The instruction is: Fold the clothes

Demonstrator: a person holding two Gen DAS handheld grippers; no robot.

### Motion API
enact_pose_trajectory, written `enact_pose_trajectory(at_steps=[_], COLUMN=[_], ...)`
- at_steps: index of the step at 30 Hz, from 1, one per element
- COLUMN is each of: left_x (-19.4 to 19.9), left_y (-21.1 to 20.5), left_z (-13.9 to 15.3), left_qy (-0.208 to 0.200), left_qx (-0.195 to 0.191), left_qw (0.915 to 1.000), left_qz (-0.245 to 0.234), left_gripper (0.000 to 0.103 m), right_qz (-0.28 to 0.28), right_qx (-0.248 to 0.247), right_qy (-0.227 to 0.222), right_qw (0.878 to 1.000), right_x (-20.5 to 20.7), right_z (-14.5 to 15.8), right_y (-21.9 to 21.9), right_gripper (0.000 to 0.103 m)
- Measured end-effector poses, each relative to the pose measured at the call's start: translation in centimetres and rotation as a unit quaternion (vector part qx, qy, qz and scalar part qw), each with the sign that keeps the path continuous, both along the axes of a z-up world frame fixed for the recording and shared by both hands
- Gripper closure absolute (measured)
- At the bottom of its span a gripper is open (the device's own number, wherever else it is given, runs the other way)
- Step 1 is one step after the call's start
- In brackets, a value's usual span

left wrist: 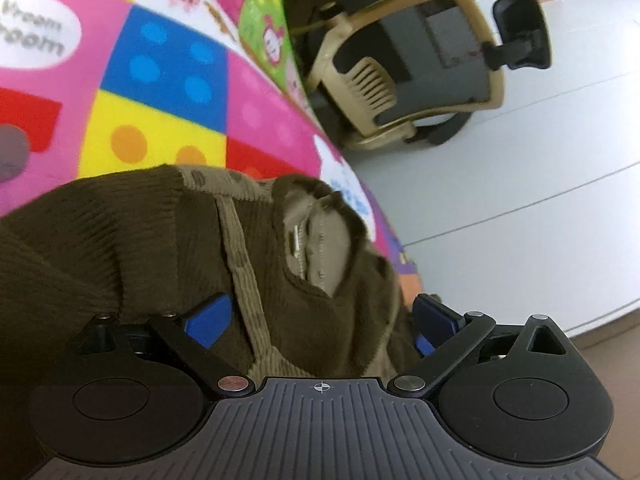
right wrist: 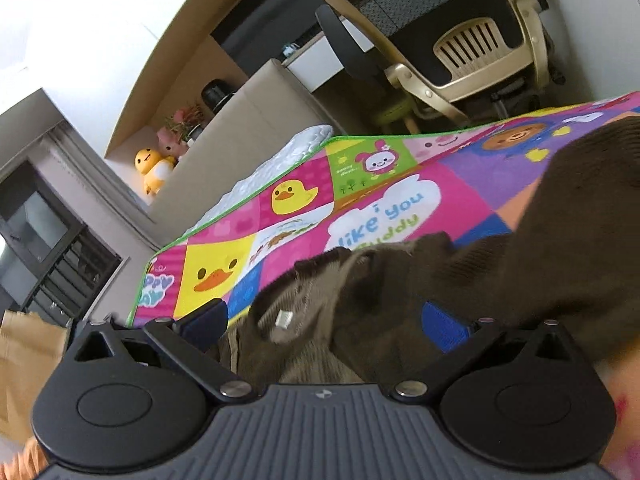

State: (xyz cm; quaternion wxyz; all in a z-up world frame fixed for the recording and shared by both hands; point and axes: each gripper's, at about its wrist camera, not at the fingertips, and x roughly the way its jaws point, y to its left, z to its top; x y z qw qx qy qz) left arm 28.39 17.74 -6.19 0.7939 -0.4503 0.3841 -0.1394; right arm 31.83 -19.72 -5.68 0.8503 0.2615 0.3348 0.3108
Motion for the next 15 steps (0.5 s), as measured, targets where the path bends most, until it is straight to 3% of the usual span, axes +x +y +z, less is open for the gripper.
enact_pose_trajectory(at_steps=[5,7,11,15], left_x=[2.0,2.6,3.3,2.7], left_y=[-0.6,0.2,2.7,3.7], left_z=[0.8,1.9,3.2,3.7], left_qy=[-0.037,-0.068,-0.092,-0.085], left_qx=[0.023,0.047,0.051,0.082], left_qw=[0.9984,0.9934,0.9854,0.987], left_qz=[0.036,0.08,0.134,0.109], left_gripper=[0.003,0.003,0.003,0.003], right_qz=[-0.01,-0.014,-0.022,-0.046], right_qx=[0.004,-0.002,-0.036,-0.099], right_qy=[0.003,-0.001,-0.026,-0.044], right_qw=[1.0,1.0,0.999,0.993], right_x=[-0.2,-0.3,-0.7,-1.3], right_z=[-0.8,-0.5,0.8,1.6], right_y=[-0.7,-0.7,-0.6,-0.3], right_gripper=[0.0,0.0,0.0,0.0])
